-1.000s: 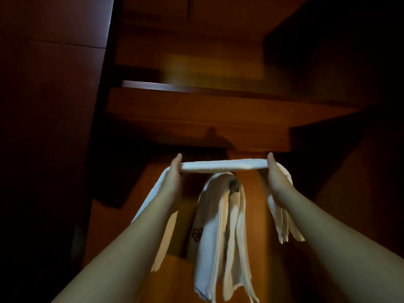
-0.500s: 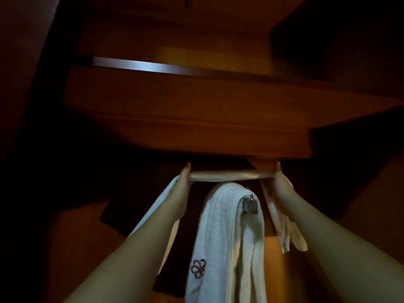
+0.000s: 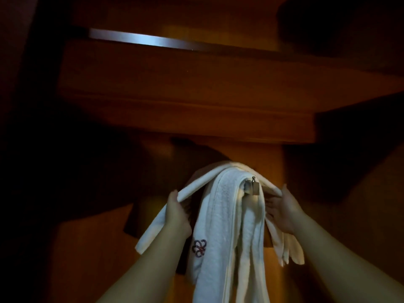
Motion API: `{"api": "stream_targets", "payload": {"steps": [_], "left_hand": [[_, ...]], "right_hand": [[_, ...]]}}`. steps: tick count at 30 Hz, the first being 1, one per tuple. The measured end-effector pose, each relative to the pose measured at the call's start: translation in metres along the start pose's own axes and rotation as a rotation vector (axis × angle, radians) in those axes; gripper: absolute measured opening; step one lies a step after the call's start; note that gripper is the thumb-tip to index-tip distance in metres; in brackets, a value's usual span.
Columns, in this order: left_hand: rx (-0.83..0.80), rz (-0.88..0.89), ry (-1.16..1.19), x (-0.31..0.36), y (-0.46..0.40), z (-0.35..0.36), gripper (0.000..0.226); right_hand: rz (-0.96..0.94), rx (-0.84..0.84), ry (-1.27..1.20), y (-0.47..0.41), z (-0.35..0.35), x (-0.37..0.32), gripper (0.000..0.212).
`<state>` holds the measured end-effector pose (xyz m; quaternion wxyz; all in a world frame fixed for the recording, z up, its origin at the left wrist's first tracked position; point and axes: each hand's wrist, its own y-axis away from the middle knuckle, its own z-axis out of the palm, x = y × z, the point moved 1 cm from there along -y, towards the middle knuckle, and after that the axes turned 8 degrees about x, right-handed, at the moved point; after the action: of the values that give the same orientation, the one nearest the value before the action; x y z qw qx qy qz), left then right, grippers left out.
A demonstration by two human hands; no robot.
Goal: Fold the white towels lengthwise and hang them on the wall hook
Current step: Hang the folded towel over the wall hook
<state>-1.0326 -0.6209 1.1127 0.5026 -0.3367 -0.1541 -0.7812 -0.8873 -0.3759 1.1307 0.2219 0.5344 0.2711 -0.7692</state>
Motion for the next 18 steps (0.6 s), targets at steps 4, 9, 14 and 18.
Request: {"api": "stream_targets", "payload": {"steps": [4,9,14,18], "left_hand": [[0.211,-0.189,0.060,-0.022,0.004,-0.028,0.042],[0.345,-0.213,0.060,-0.044,0.009,-0.044,0.030],[0.409,-0.239,-0.032,-0.072,0.013,-0.063,0.019],[0.457,-0.206,-0.281,-0.085,0.003,-0.092,0.036]], "right_hand": [[0.121,0.183,-0.028,0.005,-0.012,0.023,0.047],[0.233,0.291,-0.009,0.019,-0.019,0.052,0.031],[0.396,0.283,0.165,0.036,-0.014,0.082,0.045],[0.399,0.263,0.318,0.050,-0.006,0.094,0.038]]}}
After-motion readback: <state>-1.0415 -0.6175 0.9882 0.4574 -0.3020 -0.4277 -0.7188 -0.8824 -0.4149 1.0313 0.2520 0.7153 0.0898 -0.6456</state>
